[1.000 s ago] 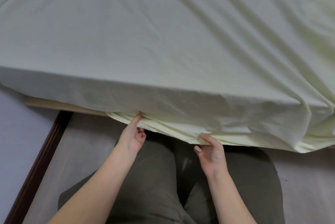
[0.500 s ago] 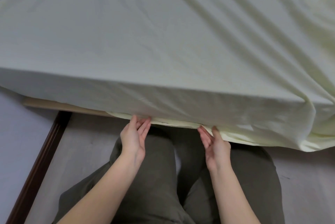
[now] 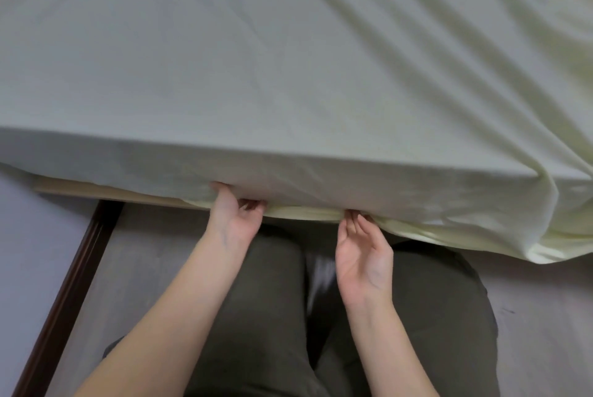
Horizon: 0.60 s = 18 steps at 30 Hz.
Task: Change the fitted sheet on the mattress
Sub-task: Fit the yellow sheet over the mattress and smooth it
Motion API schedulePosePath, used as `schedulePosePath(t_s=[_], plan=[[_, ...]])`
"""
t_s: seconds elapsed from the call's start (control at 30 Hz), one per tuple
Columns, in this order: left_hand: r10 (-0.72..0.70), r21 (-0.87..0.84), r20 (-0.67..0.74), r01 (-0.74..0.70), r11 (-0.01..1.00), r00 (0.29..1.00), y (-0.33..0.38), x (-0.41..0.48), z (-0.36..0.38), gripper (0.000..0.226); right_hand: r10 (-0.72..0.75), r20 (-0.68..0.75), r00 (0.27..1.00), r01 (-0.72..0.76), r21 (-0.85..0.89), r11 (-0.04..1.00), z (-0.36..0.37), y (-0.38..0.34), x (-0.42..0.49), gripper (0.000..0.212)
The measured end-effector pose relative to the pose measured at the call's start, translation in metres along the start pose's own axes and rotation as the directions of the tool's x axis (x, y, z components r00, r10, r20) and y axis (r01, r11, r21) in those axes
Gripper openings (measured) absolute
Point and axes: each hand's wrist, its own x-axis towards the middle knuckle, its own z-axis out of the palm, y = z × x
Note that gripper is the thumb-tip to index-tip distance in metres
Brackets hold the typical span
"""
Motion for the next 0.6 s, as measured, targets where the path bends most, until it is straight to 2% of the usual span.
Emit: schedulePosePath(t_s=[0.1, 0.27, 0.47, 0.6], plan=[[-0.072, -0.034, -0.060, 0.070, 0.997, 0.996, 0.006, 0.003, 0.000, 0.065, 0.012, 0.003, 1.000, -0.012, 0.031, 0.999, -0.002, -0.012, 0.009, 0.032], [-0.096, 0.035, -0.138, 0.102, 0.994, 0.986, 0.003, 0.006, -0.005, 0.052, 0.016, 0.021, 1.000, -0.016, 0.021, 1.000, -0.012, -0.018, 0.020, 0.033], [-0.054, 0.083, -0.105, 0.063, 0.995, 0.993, -0.001, 0.003, -0.009, 0.052, 0.010, 0.041, 0.999, -0.011, 0.034, 0.999, -0.018, -0.015, 0.040, 0.033], [0.051, 0.198, -0.091, -0.032, 0.980, 0.995, 0.001, 0.000, -0.025, 0.059, 0.011, 0.072, 0.997, -0.012, 0.015, 1.000, -0.022, -0.016, 0.044, 0.032]])
